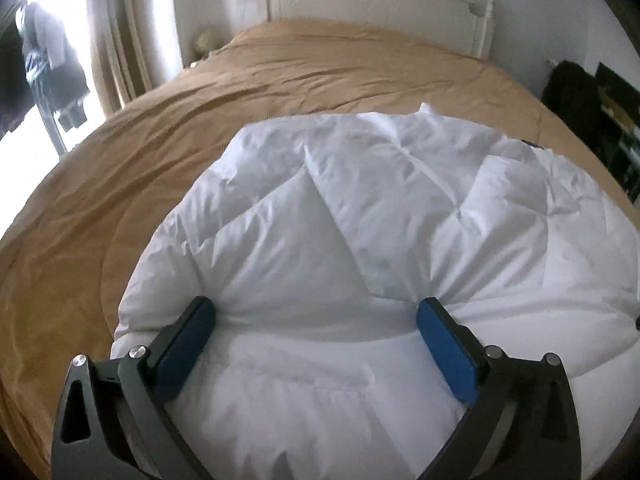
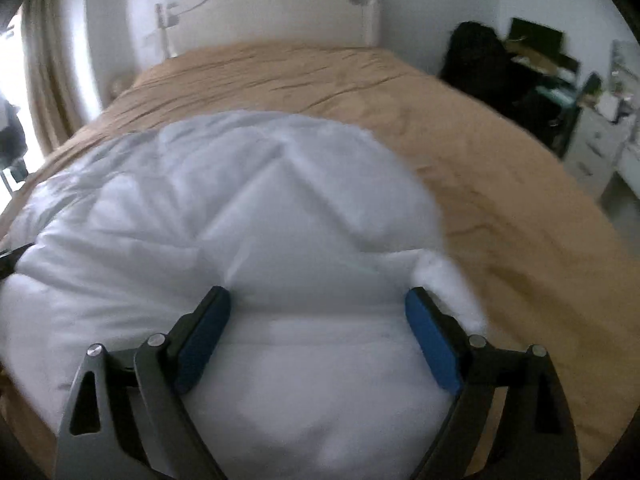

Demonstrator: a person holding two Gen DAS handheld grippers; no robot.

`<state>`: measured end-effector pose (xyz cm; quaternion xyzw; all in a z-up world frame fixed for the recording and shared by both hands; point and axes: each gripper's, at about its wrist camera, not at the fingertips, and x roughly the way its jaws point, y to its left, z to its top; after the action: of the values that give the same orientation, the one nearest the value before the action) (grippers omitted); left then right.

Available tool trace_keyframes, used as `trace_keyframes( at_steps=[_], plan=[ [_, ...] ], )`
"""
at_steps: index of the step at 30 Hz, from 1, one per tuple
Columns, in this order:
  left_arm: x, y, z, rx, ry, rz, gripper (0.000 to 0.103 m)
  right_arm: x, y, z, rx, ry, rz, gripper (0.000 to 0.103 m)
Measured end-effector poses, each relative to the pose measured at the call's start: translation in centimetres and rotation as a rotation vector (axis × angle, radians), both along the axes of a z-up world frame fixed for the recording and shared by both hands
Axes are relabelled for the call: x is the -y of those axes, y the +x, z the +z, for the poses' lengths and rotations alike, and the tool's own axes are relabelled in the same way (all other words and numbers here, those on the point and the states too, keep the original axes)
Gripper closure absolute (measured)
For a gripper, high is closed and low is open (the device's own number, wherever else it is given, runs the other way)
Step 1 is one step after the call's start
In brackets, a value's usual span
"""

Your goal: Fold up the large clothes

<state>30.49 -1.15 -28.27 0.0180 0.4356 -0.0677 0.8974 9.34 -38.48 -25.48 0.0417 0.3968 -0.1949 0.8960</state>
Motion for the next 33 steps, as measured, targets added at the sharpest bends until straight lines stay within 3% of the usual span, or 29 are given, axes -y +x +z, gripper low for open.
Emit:
trace_keyframes(
  at_steps=[2,4,7,9,11,13,17,18,19,20,23,28,30,33],
  plan=[
    [-0.1,-0.1,-0.2,0.007,0.009,0.002,0.000,0.0,-0.2,1.0,-0.001,-0.009,-0.041,0.014],
    [-0.2,-0.1,-0.5,0.010,0.007,0.005,0.000,-1.4,-0.2,2.7,0.053,-0.001,-0.030,0.013],
    [-0.3,-0.1,-0.7,0.009,0.001,0.010,0.000,-5.7,-0.5,5.2,0.161,0.035,0.102,0.012],
    [-0.5,-0.5,-0.1,0.011,-0.001,0.010,0.000,-8.5,0.2,4.8,0.157,0.036,0.198,0.010],
    [-0.4,-0.3,-0.3,0.012,-0.004,0.009,0.000,-10.4,1.0,3.3,0.092,0.033,0.267,0.009],
    [-0.4,-0.5,-0.2,0.014,0.000,0.006,0.000,-10.9,2.4,-0.5,-0.048,0.032,0.269,0.005],
    [-0.5,-0.5,-0.4,0.016,-0.007,0.008,0.000,-9.7,3.1,-0.9,-0.068,0.055,0.221,0.001],
    [-0.5,-0.5,-0.5,0.015,-0.015,0.010,0.000,-9.8,3.2,-0.5,-0.078,0.069,0.215,0.004],
    [-0.6,-0.4,-0.5,0.014,-0.020,0.009,0.000,-10.0,3.6,0.0,-0.078,0.086,0.214,0.016],
    [-0.7,-0.4,-0.5,0.014,-0.024,0.008,0.000,-10.2,3.7,0.8,-0.076,0.110,0.226,0.022],
    [-0.7,-0.3,-0.5,0.013,-0.027,0.007,0.000,-11.8,5.8,2.3,-0.093,0.165,0.289,0.025],
    [-0.8,-0.4,-0.4,0.008,-0.032,0.003,0.000,-13.5,13.2,2.3,-0.173,0.216,0.322,0.025],
    [-0.9,-0.4,-0.4,0.004,-0.036,0.004,0.000,-13.0,17.5,0.3,-0.291,0.229,0.268,0.025],
    [-1.1,-0.3,-0.4,-0.006,-0.039,0.001,0.000,-12.1,21.9,-1.4,-0.380,0.241,0.181,0.022]
  ],
)
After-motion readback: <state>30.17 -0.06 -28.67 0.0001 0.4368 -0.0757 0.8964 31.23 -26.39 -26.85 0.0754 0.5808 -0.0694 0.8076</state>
